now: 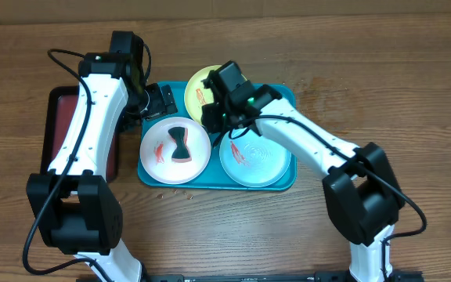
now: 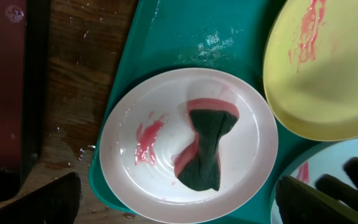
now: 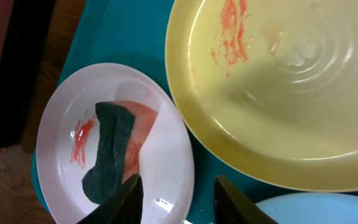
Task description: Clean dirty plates on tray and stack at the side
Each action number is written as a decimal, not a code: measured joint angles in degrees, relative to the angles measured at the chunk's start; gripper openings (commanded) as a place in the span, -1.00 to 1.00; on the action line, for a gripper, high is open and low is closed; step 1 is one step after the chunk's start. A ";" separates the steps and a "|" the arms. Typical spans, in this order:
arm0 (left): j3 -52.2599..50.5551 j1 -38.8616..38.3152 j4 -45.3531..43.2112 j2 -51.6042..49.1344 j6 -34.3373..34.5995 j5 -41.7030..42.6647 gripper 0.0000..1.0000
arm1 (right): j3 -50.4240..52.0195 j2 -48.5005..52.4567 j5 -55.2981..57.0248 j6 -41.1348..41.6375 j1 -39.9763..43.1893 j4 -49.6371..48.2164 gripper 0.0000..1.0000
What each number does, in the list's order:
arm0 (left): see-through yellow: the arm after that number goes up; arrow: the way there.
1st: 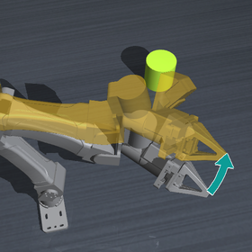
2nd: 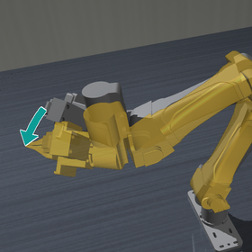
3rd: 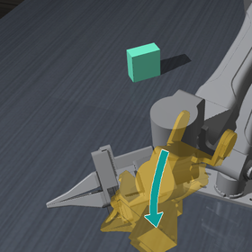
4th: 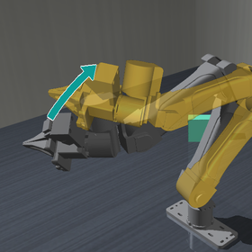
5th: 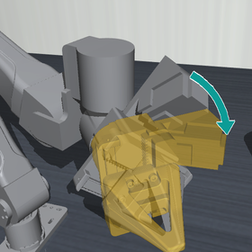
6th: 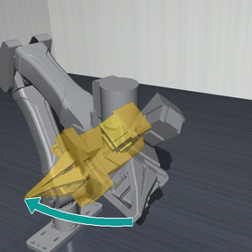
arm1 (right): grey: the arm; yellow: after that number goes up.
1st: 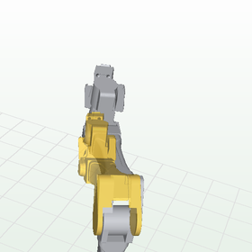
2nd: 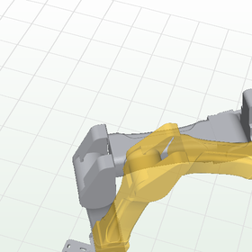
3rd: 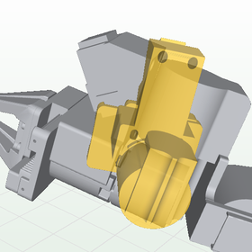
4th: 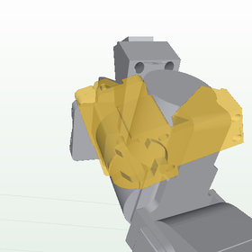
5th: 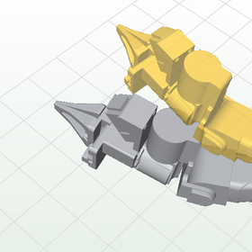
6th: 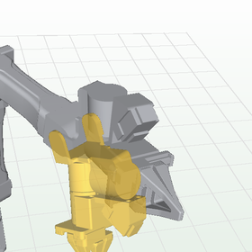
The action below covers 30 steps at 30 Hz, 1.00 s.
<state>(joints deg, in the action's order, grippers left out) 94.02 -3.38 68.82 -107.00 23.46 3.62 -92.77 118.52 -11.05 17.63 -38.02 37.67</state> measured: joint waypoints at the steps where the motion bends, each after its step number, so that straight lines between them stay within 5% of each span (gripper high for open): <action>1: 0.00 0.00 0.02 0.00 0.00 -0.02 0.90 | 0.00 0.70 0.79 0.39 -0.63 -0.17 -0.28; 15: 0.00 0.00 0.04 0.00 -1.57 0.46 0.47 | 0.00 7.15 5.51 2.08 -2.62 0.33 -0.36; 20: -1.60 0.00 -0.85 0.00 -2.93 2.10 0.45 | 0.00 8.02 5.49 1.88 -2.62 0.17 -0.71; 30: -12.31 0.00 -9.55 -0.04 -4.26 7.91 0.09 | 0.00 8.09 5.27 2.29 -2.62 0.07 -0.71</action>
<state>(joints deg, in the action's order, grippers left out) 81.71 -3.38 59.27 -107.04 19.20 11.53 -92.77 126.61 -5.78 19.92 -40.64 37.74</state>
